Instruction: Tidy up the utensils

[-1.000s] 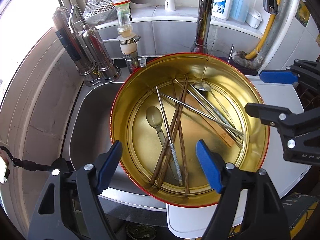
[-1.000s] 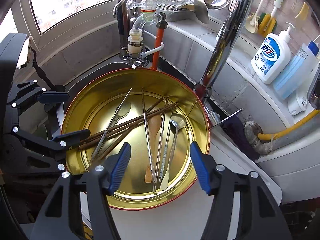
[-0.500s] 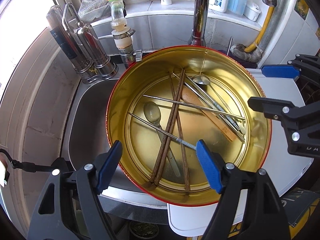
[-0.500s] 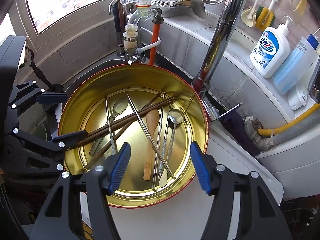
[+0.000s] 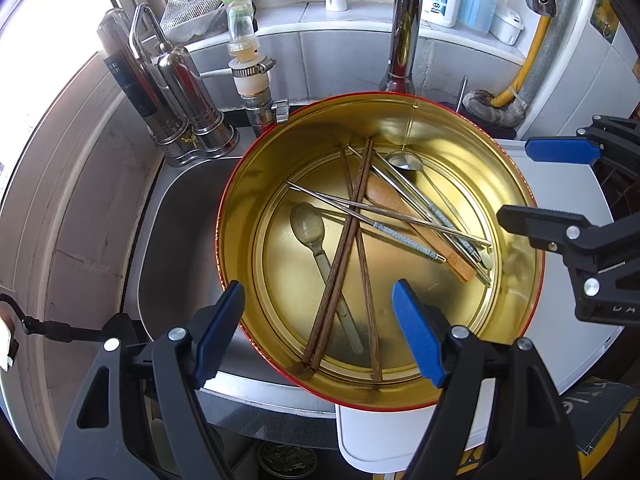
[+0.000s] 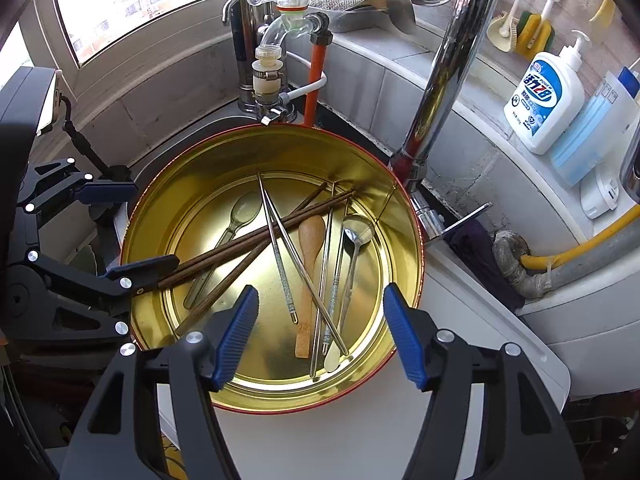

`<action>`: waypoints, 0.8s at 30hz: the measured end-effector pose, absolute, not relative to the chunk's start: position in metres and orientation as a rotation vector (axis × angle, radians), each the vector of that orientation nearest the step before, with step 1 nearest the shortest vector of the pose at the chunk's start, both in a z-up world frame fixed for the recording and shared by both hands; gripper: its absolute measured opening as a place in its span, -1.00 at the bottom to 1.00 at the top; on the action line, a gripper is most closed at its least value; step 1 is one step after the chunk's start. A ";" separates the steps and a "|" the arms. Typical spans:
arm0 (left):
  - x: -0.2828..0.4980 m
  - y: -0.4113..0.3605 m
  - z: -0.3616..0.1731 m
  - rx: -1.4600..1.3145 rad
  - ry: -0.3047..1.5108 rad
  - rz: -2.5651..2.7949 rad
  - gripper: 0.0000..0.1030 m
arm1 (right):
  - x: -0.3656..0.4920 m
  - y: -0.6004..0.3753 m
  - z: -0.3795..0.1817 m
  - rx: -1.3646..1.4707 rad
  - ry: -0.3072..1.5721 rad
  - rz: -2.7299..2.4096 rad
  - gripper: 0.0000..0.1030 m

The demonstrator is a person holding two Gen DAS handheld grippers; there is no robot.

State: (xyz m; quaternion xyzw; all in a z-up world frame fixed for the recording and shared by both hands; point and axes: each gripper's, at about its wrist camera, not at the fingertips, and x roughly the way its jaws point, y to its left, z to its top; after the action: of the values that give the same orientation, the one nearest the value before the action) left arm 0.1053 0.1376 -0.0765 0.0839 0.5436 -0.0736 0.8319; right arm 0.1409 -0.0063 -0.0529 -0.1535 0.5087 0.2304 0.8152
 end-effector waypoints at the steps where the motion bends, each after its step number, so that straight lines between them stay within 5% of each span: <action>1: 0.105 0.138 -0.077 0.178 1.153 -0.156 0.45 | 0.141 -0.006 -0.053 -0.327 1.084 0.491 0.30; 21: 0.103 0.137 -0.074 0.141 1.147 -0.176 0.45 | 0.140 -0.009 -0.054 -0.301 1.092 0.491 0.42; 24: 0.106 0.138 -0.074 0.135 1.150 -0.162 0.46 | 0.140 -0.010 -0.053 -0.294 1.088 0.495 0.58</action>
State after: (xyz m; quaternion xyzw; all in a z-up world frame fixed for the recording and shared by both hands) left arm 0.1063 0.1377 -0.0745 0.0635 0.5429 -0.0764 0.8339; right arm 0.1396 -0.0097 -0.0533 -0.1379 0.5103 0.2322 0.8165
